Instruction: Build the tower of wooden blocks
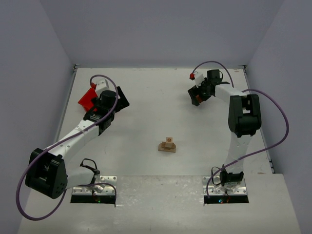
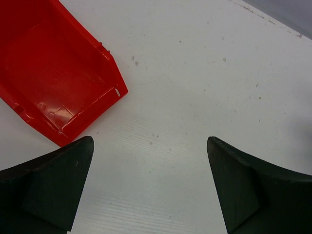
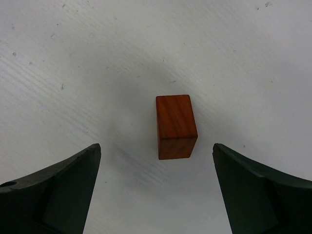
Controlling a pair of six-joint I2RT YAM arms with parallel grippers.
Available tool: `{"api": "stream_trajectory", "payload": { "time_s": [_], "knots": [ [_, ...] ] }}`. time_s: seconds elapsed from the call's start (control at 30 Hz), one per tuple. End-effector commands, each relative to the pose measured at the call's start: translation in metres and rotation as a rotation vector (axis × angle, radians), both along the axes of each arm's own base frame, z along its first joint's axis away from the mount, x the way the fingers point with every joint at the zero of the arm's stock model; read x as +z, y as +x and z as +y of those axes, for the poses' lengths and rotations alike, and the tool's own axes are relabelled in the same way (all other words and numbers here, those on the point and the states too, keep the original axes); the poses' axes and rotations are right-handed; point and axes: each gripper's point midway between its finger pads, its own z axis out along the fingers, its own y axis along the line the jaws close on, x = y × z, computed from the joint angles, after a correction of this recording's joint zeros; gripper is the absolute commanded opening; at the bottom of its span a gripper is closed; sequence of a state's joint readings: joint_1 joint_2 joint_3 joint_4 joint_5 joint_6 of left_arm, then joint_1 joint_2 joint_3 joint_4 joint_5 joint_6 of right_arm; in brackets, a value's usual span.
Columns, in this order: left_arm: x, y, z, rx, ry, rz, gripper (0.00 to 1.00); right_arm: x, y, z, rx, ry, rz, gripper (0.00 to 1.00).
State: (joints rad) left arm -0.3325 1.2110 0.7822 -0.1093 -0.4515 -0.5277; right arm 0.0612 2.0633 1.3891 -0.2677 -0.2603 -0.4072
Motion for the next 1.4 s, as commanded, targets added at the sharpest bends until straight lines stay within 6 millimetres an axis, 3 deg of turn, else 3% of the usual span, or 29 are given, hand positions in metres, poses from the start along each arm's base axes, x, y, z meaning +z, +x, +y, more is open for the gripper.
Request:
{"api": "stream_trajectory", "payload": {
  "time_s": [0.0, 0.17, 0.37, 0.53, 0.83, 0.93, 0.97, 1.1, 1.17, 1.23, 1.33, 1.37],
  "knots": [
    [0.027, 0.013, -0.002, 0.004, -0.013, -0.073, 1.0, 0.005, 0.02, -0.005, -0.012, -0.004, -0.051, 0.94],
    [0.028, 0.013, 0.0, 0.014, -0.007, -0.072, 1.0, 0.001, 0.029, -0.002, -0.02, 0.018, -0.05, 0.85],
    [0.027, 0.014, -0.001, 0.008, -0.009, -0.07, 1.0, 0.001, 0.034, 0.0, -0.02, 0.027, -0.067, 0.63],
    [0.026, 0.016, -0.002, 0.006, -0.006, -0.066, 1.0, 0.004, 0.036, -0.002, -0.025, 0.021, -0.084, 0.58],
    [0.022, 0.02, -0.005, -0.008, -0.003, -0.054, 1.0, 0.014, 0.03, -0.001, -0.01, 0.018, -0.105, 0.18],
    [0.022, 0.02, -0.007, -0.015, -0.006, -0.052, 1.0, 0.022, 0.026, 0.003, 0.027, 0.031, -0.119, 0.14],
    [0.022, 0.02, -0.007, -0.016, -0.007, -0.051, 1.0, 0.026, 0.021, 0.007, 0.057, 0.039, -0.115, 0.13],
    [0.023, 0.018, -0.01, -0.037, -0.014, -0.05, 1.0, 0.074, 0.0, 0.033, 0.24, 0.12, -0.185, 0.11],
    [0.021, 0.017, -0.013, -0.055, -0.021, -0.046, 1.0, 0.106, -0.022, 0.051, 0.335, 0.192, -0.207, 0.11],
    [0.021, 0.015, -0.014, -0.063, -0.027, -0.048, 1.0, 0.126, -0.041, 0.069, 0.409, 0.217, -0.226, 0.1],
    [0.022, 0.011, -0.015, -0.071, -0.037, -0.051, 1.0, 0.149, -0.076, 0.09, 0.495, 0.205, -0.26, 0.11],
    [0.022, 0.01, -0.015, -0.073, -0.039, -0.051, 1.0, 0.147, -0.089, 0.1, 0.521, 0.191, -0.247, 0.11]
  ]
}}
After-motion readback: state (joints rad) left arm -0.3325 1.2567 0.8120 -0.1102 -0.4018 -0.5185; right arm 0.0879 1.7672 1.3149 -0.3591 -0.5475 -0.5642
